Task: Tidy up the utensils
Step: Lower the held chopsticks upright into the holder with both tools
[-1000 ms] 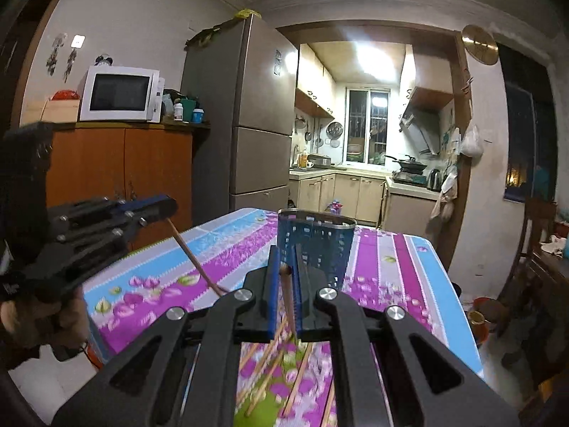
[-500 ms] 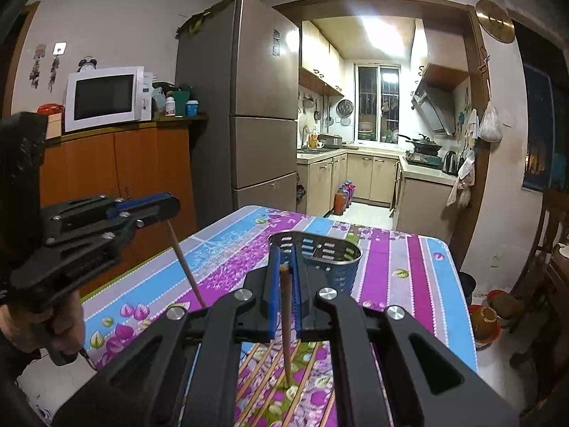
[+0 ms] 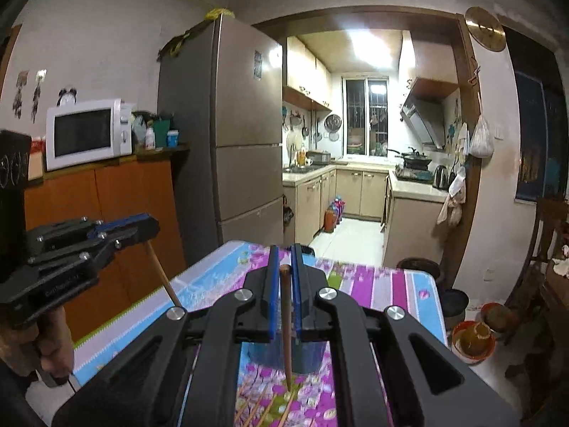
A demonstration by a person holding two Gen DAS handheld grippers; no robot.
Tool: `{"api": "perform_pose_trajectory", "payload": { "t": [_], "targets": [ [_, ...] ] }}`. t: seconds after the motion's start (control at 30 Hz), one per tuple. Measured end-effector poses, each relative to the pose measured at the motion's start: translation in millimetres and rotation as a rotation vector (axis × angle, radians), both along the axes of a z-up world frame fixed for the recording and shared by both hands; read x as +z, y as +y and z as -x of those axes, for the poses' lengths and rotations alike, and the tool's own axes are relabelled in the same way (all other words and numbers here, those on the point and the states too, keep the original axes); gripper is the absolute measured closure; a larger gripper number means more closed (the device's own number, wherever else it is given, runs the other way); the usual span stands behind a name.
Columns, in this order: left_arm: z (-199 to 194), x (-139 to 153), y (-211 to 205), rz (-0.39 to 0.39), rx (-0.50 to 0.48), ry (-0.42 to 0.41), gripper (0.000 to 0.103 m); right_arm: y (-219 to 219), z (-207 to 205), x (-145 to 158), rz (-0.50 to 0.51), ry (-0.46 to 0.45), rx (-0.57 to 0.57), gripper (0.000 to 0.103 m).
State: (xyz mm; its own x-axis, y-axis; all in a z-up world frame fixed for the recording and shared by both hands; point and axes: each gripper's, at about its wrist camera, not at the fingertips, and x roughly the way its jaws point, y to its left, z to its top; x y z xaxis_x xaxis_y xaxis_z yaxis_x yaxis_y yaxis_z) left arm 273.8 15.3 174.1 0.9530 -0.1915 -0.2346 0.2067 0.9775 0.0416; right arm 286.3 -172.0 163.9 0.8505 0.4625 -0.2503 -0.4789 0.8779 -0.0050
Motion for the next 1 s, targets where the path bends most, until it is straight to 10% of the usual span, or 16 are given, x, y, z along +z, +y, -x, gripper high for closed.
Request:
{"api": "perform_pose_trajectory", "payload": {
  "t": [0.43,1.0],
  "targets": [
    [-75.7,49.8,-9.6,0.045,0.028,-0.033,0.095,10.5,-68.9,53.0,-0.022,-0.032,0.007,0.098],
    [-163.8,-19.3,-5.1,0.041,0.048,0.117,0.095,19.5,-142.4,-18.9,-0.019,0.129,0.01,0.098]
  ]
}}
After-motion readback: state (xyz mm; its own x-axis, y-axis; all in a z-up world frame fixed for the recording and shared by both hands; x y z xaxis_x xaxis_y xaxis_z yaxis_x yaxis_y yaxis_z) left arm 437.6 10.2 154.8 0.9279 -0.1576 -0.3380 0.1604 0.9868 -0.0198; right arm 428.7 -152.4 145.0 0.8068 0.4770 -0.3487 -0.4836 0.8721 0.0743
